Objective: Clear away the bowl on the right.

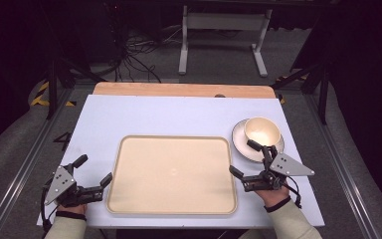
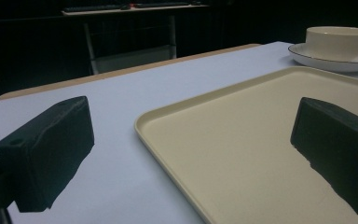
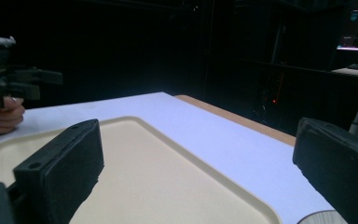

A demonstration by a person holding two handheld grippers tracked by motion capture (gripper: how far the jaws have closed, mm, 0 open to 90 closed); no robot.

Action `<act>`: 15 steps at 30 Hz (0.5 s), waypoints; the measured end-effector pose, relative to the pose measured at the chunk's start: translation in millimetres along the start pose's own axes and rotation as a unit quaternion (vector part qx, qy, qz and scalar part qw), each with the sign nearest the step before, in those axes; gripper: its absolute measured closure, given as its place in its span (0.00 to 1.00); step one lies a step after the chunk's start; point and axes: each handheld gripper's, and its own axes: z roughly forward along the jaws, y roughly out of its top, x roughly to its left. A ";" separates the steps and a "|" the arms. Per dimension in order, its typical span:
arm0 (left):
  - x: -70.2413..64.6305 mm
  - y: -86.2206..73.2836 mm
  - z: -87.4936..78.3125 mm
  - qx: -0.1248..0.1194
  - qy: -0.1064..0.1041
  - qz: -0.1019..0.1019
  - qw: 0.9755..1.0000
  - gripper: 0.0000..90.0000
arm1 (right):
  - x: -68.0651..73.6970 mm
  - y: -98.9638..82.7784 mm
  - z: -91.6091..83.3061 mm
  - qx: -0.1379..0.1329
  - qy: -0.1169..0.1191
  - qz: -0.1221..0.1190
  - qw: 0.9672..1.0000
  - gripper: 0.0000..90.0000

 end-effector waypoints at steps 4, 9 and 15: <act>0.1 0.0 0.0 0.000 0.000 0.000 1.000 0.00 | -5.1 5.5 -1.6 -0.006 0.013 0.013 1.000 0.04; 0.1 0.1 -0.1 0.000 0.000 0.000 1.000 0.00 | -5.6 12.6 -5.3 -0.005 0.015 0.009 1.000 0.04; 0.0 0.1 0.0 0.000 0.000 0.000 1.000 0.00 | -6.5 14.2 -4.8 -0.001 0.021 -0.006 1.000 0.05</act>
